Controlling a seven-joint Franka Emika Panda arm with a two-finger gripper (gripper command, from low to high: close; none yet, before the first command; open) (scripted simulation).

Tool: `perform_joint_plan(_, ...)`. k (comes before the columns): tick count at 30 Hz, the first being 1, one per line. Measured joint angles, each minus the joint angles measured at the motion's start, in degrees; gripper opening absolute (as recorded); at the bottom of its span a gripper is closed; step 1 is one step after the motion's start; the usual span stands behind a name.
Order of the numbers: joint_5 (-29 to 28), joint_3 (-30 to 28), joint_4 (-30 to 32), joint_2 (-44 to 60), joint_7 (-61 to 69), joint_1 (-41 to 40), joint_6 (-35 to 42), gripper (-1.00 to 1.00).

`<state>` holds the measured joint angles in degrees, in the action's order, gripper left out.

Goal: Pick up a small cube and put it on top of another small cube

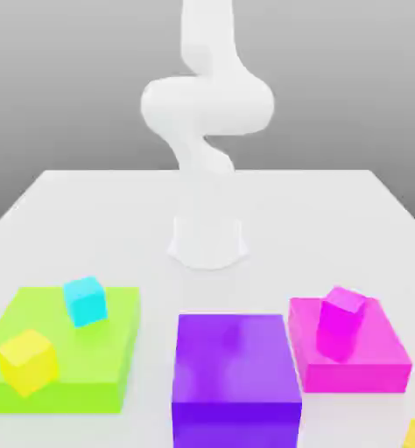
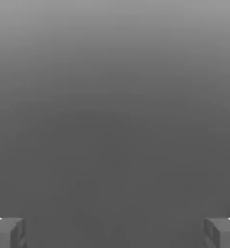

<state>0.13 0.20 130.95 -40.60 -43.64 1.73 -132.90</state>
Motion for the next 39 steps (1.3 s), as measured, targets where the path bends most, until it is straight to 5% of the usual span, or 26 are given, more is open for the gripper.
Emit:
perform_joint_plan(17,0.1,4.3,-5.7,35.7,14.5,9.5,-7.4,0.00)
perform_joint_plan(35,-8.1,7.0,-12.2,73.3,21.7,18.2,-18.2,0.00)
perform_joint_plan(36,-8.5,6.6,-12.7,75.2,21.5,18.6,-19.6,-1.00)
perform_joint_plan(39,-8.4,6.6,-12.7,75.2,21.5,18.6,-19.5,-1.00)
